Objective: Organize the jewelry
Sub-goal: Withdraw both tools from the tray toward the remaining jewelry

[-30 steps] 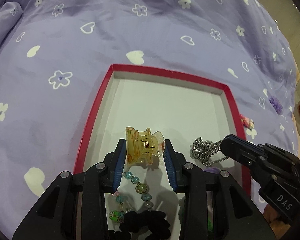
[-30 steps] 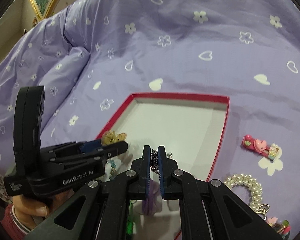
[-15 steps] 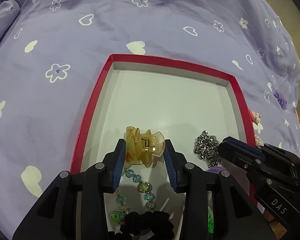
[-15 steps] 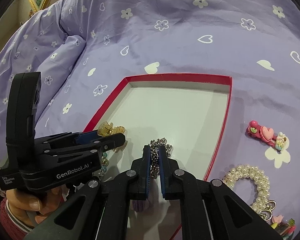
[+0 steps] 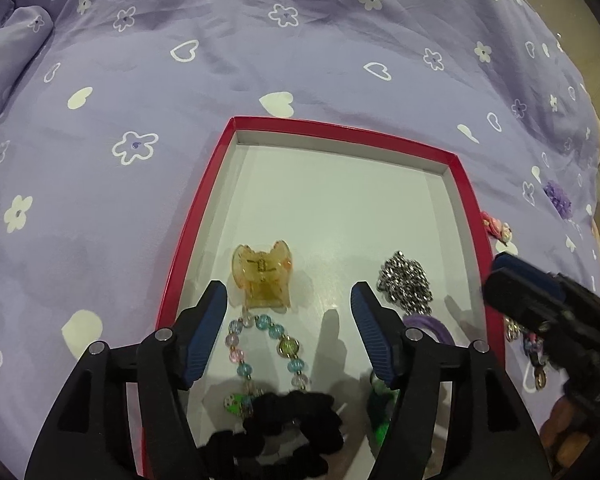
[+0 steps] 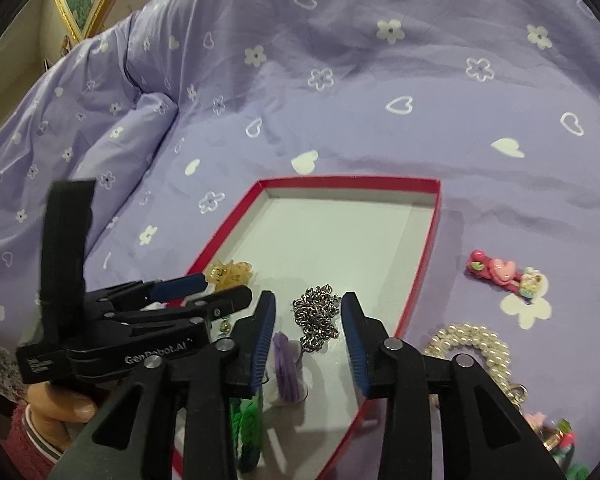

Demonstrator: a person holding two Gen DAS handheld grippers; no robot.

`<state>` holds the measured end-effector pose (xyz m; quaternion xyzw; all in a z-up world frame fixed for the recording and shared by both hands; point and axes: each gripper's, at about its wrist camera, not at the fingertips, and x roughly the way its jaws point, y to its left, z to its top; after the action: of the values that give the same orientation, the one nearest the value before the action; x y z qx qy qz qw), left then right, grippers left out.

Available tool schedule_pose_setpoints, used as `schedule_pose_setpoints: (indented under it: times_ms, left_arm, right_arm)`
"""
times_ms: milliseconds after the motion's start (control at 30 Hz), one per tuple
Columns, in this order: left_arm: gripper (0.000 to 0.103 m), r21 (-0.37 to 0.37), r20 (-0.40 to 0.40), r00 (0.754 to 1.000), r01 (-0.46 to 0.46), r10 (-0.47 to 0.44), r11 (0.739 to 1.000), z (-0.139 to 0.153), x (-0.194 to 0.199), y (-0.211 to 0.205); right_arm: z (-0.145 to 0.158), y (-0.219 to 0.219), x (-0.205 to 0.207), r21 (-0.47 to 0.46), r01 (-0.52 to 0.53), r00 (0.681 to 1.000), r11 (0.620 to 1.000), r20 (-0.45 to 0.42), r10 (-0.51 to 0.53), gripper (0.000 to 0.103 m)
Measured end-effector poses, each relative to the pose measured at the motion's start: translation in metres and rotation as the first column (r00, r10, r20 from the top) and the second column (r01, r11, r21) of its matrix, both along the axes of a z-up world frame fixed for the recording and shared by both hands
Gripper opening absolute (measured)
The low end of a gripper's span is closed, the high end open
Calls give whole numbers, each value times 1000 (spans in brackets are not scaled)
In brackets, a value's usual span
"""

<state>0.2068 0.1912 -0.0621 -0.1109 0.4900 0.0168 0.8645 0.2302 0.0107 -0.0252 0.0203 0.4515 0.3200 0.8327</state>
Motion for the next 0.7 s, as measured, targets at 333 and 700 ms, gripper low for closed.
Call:
schedule_pose_setpoints:
  times_ms: [333, 700]
  left_arm:
    - [68, -9, 59, 998, -19, 19, 1000, 23, -27, -8]
    - [68, -25, 123, 991, 64, -61, 998, 56, -44, -49]
  right_arm:
    - [33, -57, -27, 59, 82, 995, 995, 50, -85, 46]
    - [40, -142, -57, 40, 222, 972, 974, 72, -225, 49]
